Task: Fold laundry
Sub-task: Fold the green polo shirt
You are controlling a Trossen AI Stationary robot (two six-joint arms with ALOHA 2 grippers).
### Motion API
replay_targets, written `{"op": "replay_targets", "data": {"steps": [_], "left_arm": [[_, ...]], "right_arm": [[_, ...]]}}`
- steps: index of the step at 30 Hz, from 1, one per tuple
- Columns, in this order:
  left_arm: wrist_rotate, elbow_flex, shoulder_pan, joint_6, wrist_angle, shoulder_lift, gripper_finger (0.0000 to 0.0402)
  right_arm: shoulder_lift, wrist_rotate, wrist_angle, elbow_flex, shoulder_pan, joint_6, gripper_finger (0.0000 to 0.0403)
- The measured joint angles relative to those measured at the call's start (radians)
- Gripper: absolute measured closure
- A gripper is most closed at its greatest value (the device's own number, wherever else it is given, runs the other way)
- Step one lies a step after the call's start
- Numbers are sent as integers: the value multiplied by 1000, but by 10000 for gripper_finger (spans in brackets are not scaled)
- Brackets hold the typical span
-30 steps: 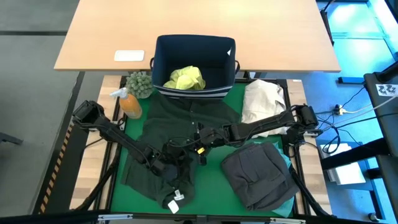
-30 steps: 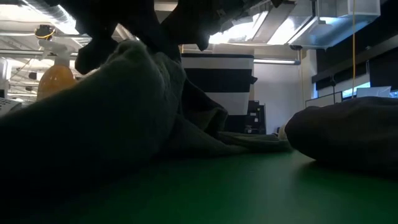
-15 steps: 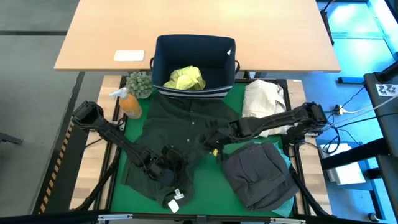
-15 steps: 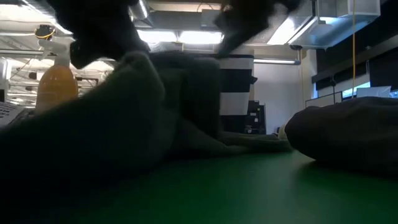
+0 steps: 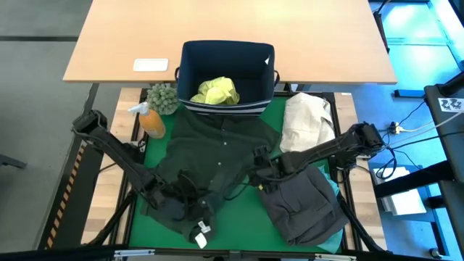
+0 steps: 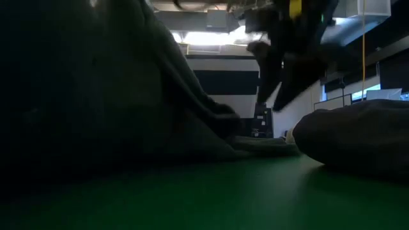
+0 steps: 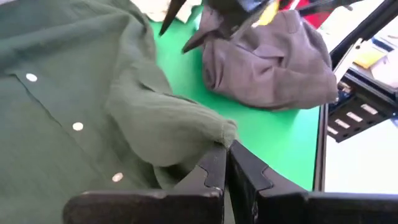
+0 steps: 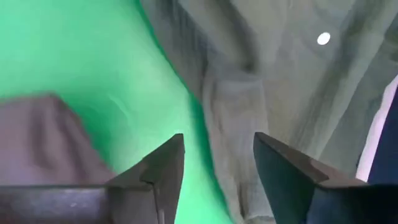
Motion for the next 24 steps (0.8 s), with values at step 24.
{"op": "replay_targets", "data": {"steps": [24], "left_arm": [[17, 0, -23, -10, -14, -6, 401]], "right_arm": [[0, 28, 112, -284, -231, -179, 264]]}}
